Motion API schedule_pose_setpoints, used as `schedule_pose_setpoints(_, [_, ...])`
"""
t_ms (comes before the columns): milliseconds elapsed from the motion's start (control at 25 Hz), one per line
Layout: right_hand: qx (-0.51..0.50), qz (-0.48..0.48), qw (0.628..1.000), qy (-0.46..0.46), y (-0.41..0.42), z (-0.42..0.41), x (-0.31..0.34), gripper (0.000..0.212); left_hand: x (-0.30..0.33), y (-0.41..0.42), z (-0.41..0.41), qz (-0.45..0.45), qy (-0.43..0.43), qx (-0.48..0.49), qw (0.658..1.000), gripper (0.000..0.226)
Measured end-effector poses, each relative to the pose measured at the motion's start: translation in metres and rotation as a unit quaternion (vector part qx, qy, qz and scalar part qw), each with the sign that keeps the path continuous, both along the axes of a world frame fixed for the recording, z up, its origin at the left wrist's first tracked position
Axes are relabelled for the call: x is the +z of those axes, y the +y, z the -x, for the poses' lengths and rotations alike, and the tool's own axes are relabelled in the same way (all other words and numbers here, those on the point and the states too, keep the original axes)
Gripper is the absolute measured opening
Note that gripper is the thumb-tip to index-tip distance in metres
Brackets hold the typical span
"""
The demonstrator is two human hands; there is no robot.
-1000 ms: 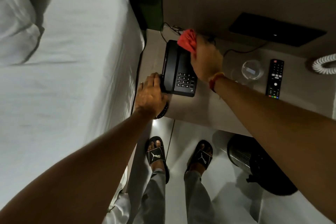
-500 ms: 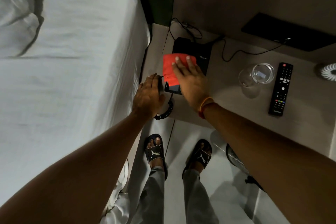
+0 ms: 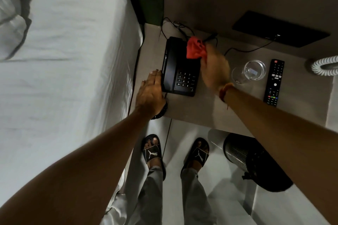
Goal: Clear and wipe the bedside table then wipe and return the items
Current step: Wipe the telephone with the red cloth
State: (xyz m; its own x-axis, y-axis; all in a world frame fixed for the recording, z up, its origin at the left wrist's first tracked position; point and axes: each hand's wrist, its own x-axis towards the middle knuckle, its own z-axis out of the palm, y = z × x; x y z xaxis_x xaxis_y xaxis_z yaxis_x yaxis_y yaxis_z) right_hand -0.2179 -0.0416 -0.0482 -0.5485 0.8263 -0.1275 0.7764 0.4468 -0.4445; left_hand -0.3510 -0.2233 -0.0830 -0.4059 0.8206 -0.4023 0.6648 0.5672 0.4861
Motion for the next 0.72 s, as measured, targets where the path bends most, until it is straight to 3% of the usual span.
schedule_pose_setpoints(120, [0.087,0.016,0.990,-0.112,0.009,0.013,-0.005,0.062,-0.005,-0.002,-0.004,-0.007,0.001,0.000,1.000,0.085])
schedule_pose_setpoints(280, [0.182,-0.023,0.948,-0.260,-0.039,0.007,-0.032,0.061,-0.008,-0.006,-0.010,-0.029,0.020,0.001,0.999,0.085])
schedule_pose_setpoints(360, [0.222,-0.090,0.933,-0.269,-0.058,-0.009,-0.037,0.053,-0.006,-0.003,-0.014,-0.037,0.023,0.003,0.999,0.085])
schedule_pose_setpoints(560, [0.334,-0.084,0.905,-0.249,-0.060,-0.056,-0.040,0.053,0.013,0.022,-0.027,-0.047,0.071,-0.020,0.996,0.084])
schedule_pose_setpoints(640, [0.369,-0.051,0.907,-0.194,-0.055,-0.071,-0.030,0.040,0.024,0.039,-0.039,-0.041,0.091,-0.053,0.994,0.091])
schedule_pose_setpoints(720, [0.341,0.020,0.928,-0.151,-0.045,-0.102,-0.021,0.036,0.032,0.063,-0.064,-0.056,0.069,-0.093,0.992,0.088])
